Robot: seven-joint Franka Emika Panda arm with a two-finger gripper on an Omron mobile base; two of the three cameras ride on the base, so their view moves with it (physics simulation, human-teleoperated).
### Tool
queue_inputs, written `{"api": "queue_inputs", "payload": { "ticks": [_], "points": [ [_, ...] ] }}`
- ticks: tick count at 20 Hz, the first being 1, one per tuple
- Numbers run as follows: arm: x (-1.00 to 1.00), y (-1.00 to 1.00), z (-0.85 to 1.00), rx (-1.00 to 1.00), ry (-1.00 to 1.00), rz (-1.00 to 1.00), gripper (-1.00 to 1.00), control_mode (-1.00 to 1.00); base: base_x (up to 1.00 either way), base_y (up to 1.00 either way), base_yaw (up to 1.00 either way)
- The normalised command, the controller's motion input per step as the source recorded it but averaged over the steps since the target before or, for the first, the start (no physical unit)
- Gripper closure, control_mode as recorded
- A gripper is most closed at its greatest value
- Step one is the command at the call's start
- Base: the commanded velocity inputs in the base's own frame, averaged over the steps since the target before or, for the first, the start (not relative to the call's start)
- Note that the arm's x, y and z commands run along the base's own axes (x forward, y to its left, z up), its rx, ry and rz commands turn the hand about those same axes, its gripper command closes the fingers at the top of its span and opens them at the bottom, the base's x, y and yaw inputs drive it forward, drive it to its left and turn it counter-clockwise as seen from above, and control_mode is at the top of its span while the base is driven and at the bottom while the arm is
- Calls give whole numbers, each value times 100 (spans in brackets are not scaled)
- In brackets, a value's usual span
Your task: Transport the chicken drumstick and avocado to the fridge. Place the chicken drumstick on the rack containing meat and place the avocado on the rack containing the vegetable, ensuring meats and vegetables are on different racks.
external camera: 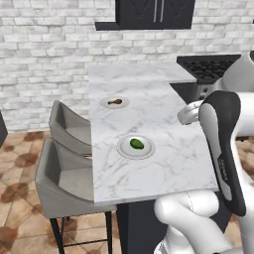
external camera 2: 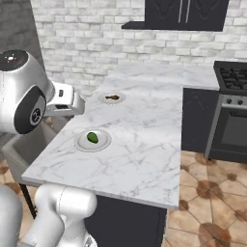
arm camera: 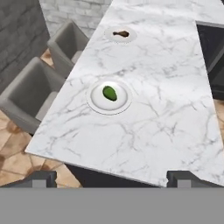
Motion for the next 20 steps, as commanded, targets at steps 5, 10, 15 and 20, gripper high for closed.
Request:
{"api": "queue_inputs", "payload": {
  "ticks": [5,10,15,20],
  "points": [
    [82,9,-61,0,9,15,-100,-100,0,0,0],
    [97,6,-50,-3,1,1,-100,-100,0,0,0],
    [87,3,-58,-4,12,1,-100,-100,0,0,0],
    [73,15,-55,-2,9,3,-100,-100,0,0,0]
  ]
}}
